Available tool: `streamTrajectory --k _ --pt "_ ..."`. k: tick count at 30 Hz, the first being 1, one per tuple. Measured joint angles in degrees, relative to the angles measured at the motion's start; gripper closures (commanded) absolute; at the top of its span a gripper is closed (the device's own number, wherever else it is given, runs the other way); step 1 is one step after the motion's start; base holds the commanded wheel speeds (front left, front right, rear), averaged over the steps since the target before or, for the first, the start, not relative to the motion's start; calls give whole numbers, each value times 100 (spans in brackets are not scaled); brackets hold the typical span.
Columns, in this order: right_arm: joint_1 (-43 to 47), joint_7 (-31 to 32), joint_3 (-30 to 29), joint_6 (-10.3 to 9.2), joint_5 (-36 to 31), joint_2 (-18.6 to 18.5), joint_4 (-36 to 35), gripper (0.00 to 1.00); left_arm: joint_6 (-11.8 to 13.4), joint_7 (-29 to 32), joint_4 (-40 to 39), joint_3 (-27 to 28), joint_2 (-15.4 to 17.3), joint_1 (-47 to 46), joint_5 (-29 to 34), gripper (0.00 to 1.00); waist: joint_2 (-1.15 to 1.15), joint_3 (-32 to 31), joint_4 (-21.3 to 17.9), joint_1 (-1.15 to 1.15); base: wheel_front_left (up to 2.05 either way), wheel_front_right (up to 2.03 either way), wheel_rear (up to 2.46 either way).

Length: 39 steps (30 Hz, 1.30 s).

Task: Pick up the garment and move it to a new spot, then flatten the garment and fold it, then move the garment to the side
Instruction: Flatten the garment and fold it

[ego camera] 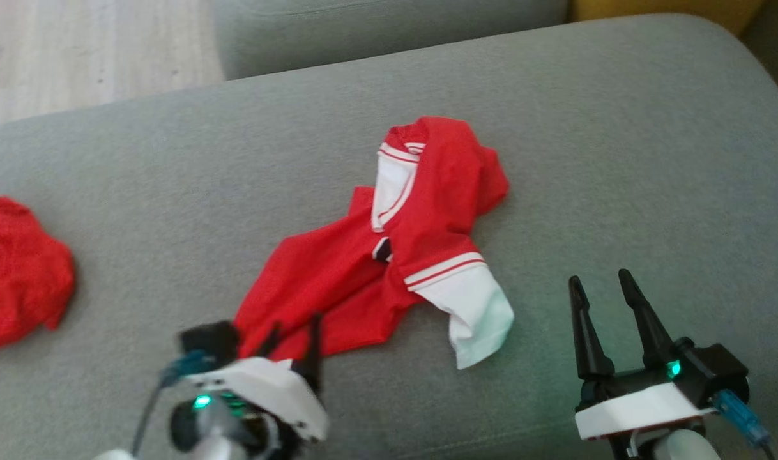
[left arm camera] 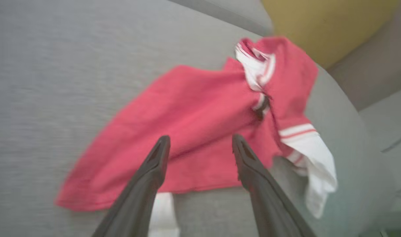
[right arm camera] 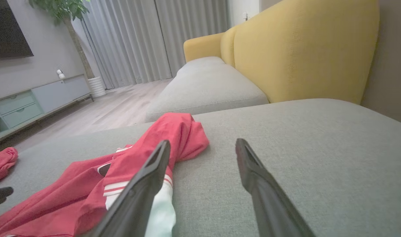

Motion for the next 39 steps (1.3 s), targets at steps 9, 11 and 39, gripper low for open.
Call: streamTrajectory --k 9,11,39 --pt "-74 0 98 0 30 0 0 0 -96 259 538 -951 -67 -670 -535 0 0 125 -497 0 0 0 0" --pt "-75 0 113 0 52 0 0 0 -81 255 694 -1121 -68 -840 -750 0 0 166 -609 0 0 0 0" --pt "-184 0 154 0 102 0 4 0 109 -604 1889 -2254 -86 -2033 -2442 100 0 335 -1233 0 0 0 0"
